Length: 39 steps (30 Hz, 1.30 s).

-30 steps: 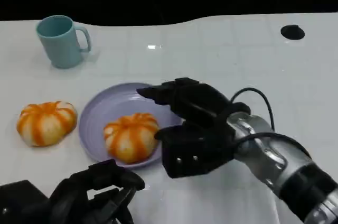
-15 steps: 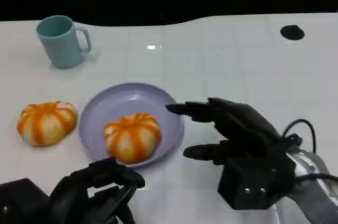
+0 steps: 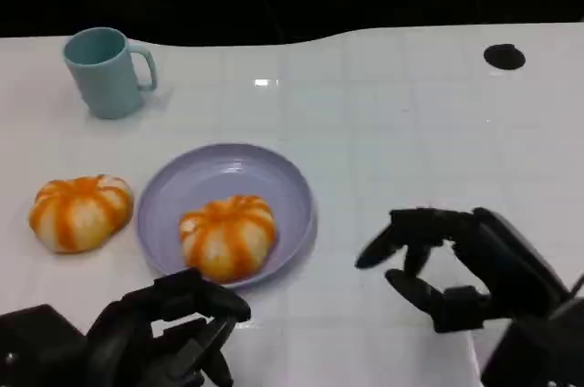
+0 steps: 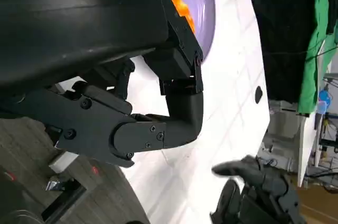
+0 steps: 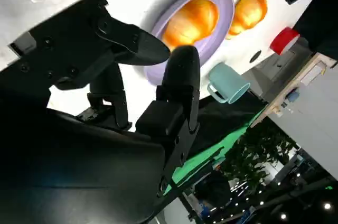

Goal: Grasp the bread from the table and place it into the plate.

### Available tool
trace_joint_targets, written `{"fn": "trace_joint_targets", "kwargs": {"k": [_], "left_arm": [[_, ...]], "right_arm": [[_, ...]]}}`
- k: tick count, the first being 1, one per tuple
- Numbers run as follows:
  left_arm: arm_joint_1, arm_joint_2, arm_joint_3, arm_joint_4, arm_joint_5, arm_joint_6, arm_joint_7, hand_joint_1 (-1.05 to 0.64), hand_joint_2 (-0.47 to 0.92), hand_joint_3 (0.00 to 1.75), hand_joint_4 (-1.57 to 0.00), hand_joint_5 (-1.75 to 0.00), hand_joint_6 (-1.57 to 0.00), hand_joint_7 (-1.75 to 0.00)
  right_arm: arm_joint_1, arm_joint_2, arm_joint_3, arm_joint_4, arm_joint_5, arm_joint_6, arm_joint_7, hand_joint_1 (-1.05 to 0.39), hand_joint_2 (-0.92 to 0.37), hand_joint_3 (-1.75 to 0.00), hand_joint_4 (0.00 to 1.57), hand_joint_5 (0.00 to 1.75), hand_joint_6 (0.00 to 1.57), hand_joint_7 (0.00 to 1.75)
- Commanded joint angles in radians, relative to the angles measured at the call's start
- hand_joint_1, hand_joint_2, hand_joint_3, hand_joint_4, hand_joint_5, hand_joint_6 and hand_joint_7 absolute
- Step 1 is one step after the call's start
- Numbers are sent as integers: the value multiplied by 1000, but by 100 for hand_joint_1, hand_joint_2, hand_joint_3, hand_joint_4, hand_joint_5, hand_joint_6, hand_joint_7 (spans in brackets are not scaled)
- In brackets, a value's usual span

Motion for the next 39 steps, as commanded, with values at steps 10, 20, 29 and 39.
{"fn": "trace_joint_targets", "kwargs": {"k": [10,20,29,39], "left_arm": [[5,19,7,-6,2,5,3,-43,87,50,-77,-161,-79,-114],[6,19,11,-16,-5,15,5,-41,87,50,-75,-162,-77,-115],[8,19,12,-17,-2,12,6,-41,88,51,-74,-163,-76,-115],[9,24,18,-10,-3,3,-2,-40,89,48,-73,-163,-75,-115]], "right_arm": [[208,-96,-134,-206,51,85,88,-10,-37,-126,86,175,80,136],[286,-73,-153,-253,-18,142,44,-8,-43,-123,87,175,78,141],[289,-39,-143,-212,-49,132,-14,-11,-43,-123,93,175,77,149],[271,-19,-122,-170,-72,86,-55,-10,-39,-128,93,175,79,149]]}}
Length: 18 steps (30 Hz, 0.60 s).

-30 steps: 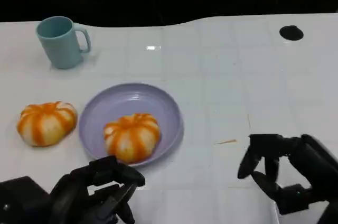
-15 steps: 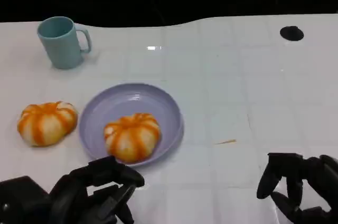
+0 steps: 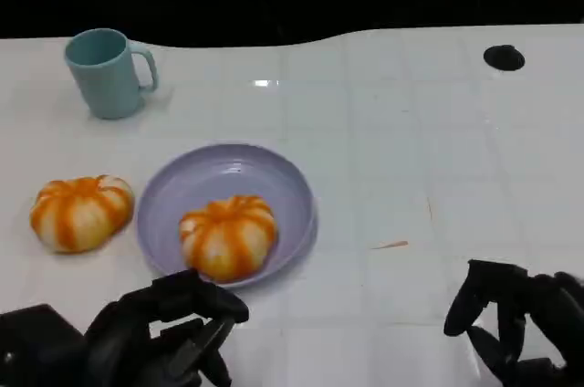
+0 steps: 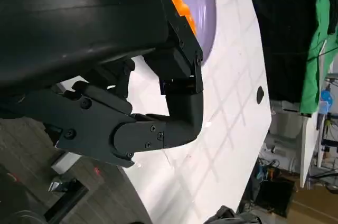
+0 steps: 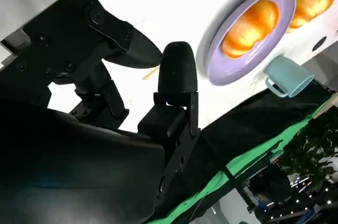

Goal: Grasp the bread from the table and place it into the plate.

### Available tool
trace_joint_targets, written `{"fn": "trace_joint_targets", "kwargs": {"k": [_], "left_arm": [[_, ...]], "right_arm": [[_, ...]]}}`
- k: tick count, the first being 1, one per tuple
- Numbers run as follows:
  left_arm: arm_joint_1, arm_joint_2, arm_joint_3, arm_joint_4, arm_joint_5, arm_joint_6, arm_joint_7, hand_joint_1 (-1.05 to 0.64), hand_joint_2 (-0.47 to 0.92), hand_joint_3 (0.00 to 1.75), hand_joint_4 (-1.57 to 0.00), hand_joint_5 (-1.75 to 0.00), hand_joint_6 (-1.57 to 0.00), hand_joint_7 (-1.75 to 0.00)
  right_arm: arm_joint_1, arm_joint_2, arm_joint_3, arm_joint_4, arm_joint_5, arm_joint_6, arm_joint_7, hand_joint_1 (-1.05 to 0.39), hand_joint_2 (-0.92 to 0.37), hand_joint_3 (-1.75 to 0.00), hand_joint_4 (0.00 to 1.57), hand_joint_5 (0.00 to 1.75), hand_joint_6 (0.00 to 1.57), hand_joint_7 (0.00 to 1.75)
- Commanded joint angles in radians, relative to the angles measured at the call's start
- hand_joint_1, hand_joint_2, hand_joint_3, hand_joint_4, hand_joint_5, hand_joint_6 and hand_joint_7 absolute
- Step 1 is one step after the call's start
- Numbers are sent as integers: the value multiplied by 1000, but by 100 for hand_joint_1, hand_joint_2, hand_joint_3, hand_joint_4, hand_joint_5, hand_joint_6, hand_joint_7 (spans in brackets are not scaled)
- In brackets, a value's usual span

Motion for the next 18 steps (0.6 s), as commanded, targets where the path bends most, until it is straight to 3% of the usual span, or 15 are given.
{"fn": "trace_joint_targets", "kwargs": {"k": [1,18], "left_arm": [[4,15,15,-1,-5,-6,-3,-40,89,47,-74,-163,-76,-115],[16,28,43,-19,-23,10,-11,-39,88,47,-72,-163,-77,-113]], "right_arm": [[-10,1,-1,15,4,-20,-13,-10,-39,-128,93,175,79,149],[-13,22,16,8,-16,-17,-22,-8,-33,-131,95,175,82,145]]}}
